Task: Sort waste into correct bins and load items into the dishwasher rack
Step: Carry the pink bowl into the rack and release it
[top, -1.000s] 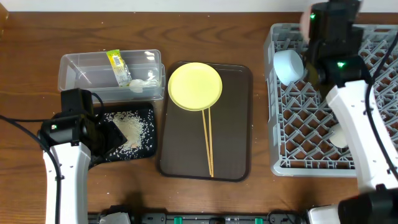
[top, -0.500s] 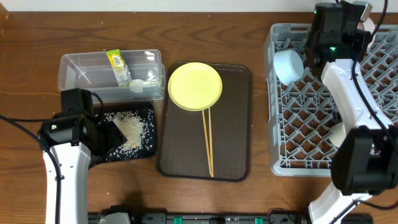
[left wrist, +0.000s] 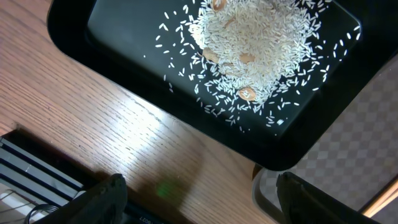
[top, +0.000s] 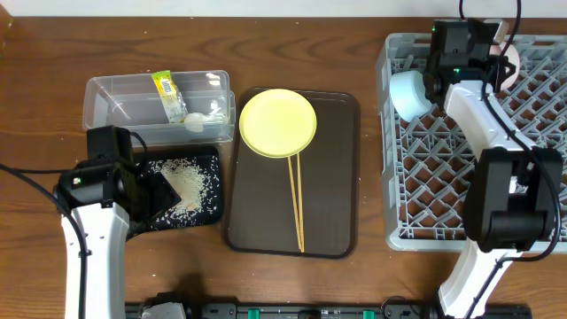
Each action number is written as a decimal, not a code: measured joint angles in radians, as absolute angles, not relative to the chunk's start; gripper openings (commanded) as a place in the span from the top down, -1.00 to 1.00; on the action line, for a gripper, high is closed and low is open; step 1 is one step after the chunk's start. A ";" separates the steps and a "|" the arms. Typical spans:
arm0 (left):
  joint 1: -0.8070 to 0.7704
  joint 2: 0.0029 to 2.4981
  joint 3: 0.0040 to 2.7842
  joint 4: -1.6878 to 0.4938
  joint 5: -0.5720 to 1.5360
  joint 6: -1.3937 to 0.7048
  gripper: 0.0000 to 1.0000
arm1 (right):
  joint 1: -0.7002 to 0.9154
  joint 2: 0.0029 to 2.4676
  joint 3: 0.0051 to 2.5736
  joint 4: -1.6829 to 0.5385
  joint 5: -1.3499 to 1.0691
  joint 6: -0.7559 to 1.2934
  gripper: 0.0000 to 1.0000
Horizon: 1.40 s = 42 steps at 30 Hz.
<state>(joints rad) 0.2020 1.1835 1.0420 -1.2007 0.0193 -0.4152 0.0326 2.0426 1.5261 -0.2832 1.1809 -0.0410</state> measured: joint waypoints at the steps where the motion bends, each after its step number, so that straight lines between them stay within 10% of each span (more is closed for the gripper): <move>1: 0.202 1.184 1.042 -1.201 0.019 -0.415 -0.60 | 0.036 2.045 1.526 -0.282 1.182 -0.040 0.98; 25: 0.202 1.184 1.042 -1.201 0.020 -0.415 -0.60 | 0.117 2.051 1.526 -0.655 1.016 0.189 0.80; 35: 0.202 1.184 1.042 -1.201 0.019 -0.415 -0.61 | 0.117 1.958 1.525 -0.791 0.834 0.286 0.06; 42: 0.202 1.184 1.042 -1.201 0.019 -0.415 -0.61 | 0.134 1.700 1.525 -0.793 0.503 0.290 -0.07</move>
